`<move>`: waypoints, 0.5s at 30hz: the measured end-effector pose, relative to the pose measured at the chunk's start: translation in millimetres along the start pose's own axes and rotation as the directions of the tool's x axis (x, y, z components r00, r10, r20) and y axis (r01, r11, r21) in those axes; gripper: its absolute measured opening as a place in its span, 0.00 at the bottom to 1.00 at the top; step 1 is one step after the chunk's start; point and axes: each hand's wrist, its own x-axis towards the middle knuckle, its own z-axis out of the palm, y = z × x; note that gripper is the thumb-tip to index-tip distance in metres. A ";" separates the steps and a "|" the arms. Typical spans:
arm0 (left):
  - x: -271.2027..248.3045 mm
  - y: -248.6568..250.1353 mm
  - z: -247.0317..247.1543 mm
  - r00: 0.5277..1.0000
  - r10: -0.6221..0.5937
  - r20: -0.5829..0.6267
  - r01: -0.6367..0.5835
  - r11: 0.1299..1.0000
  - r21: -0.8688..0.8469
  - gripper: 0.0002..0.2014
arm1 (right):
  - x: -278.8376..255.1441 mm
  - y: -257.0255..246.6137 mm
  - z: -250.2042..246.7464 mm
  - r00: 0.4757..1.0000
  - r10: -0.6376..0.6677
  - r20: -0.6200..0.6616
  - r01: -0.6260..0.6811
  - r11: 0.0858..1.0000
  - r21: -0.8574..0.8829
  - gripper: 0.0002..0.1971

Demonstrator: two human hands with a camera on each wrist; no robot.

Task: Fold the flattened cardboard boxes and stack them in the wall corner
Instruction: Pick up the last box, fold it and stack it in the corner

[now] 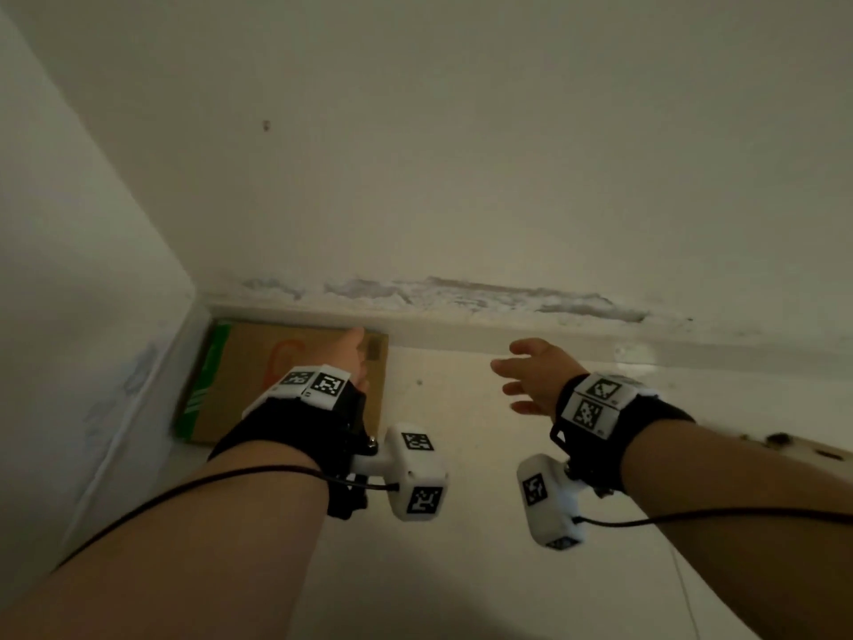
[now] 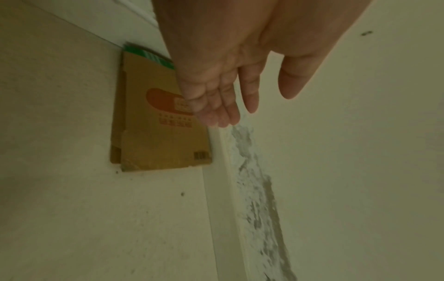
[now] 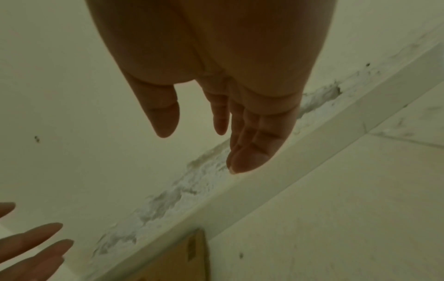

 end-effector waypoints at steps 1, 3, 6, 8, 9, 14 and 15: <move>-7.4 1.6 9.5 1.000 0.001 0.028 -0.001 1.000 -0.005 0.13 | -4.1 0.8 -15.8 1.000 -0.007 -0.019 0.007 1.000 0.001 0.30; -22.7 3.0 32.5 0.998 0.012 0.062 -0.011 1.000 -0.024 0.10 | -13.8 3.1 -47.6 0.998 -0.018 -0.065 0.019 1.000 0.022 0.30; -45.1 4.0 67.0 0.997 0.046 0.055 -0.046 0.999 0.002 0.11 | -26.0 13.8 -91.0 0.993 -0.028 -0.118 0.038 0.996 0.082 0.30; -61.7 5.9 89.9 0.994 0.083 0.067 -0.087 0.995 0.046 0.09 | -32.0 27.9 -117.0 0.989 -0.015 -0.150 0.036 0.989 0.140 0.30; -71.0 6.4 105.7 0.991 0.096 0.089 -0.102 0.993 0.064 0.08 | -34.7 38.3 -131.9 0.986 -0.005 -0.169 0.035 0.984 0.177 0.30; -98.2 -2.3 180.9 0.973 0.134 0.186 -0.168 0.968 0.184 0.07 | -37.1 97.6 -194.6 0.968 0.080 -0.240 0.029 0.907 0.419 0.28; -103.0 -9.1 196.1 0.971 0.130 0.200 -0.173 0.961 0.217 0.07 | -35.2 115.1 -207.1 0.959 0.115 -0.259 0.018 0.888 0.460 0.27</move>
